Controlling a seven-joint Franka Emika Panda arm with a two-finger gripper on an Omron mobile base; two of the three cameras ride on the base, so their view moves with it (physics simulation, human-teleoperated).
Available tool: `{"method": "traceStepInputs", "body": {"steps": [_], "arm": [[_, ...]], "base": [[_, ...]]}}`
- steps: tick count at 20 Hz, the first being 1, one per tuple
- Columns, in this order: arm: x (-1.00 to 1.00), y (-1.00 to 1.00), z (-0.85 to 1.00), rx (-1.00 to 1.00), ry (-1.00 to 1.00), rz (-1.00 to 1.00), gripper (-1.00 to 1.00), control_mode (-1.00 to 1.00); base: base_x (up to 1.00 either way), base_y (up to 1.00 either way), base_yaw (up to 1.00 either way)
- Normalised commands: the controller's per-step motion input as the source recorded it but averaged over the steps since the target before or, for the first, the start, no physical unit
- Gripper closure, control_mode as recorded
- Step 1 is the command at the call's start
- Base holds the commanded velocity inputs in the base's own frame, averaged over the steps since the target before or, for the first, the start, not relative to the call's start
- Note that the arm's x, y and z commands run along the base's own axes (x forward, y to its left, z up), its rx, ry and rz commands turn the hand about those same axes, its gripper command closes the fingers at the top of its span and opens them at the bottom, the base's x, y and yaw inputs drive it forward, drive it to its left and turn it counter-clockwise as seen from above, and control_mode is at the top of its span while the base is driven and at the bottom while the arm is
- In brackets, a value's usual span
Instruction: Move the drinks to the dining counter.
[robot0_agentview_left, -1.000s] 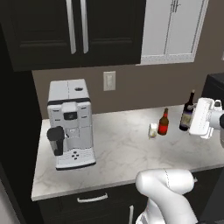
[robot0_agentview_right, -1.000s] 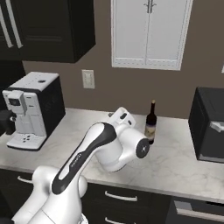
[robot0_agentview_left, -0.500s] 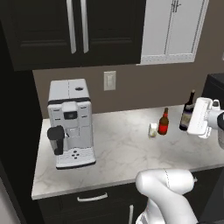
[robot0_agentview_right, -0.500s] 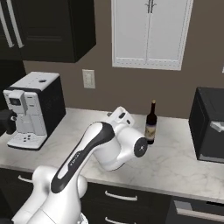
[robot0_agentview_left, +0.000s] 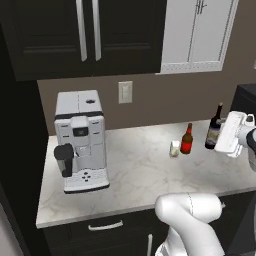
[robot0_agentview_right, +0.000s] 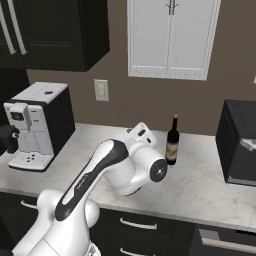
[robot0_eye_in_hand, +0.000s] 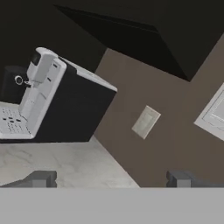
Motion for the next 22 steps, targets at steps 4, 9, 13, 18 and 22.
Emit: {"method": "traceStepInputs", "body": {"steps": [4, 9, 13, 18, 22], "arm": [[0.15, -0.41, 0.00, 0.01, 0.00, -0.16, -1.00, -1.00], [0.35, -0.43, 0.00, 0.04, 0.00, -0.18, -1.00, -1.00], [0.43, -0.69, 0.00, 0.21, 0.02, -0.15, -1.00, -1.00], [0.09, -0.73, 0.00, 0.25, 0.00, -0.08, -1.00, -1.00], [0.06, -0.10, 0.00, 0.04, 0.00, 0.00, -1.00, -1.00]], "base": [[0.00, 0.00, 0.00], [0.00, 0.00, 0.00], [0.00, 0.00, 0.00], [0.00, 0.00, 0.00], [0.00, 0.00, 0.00]]}}
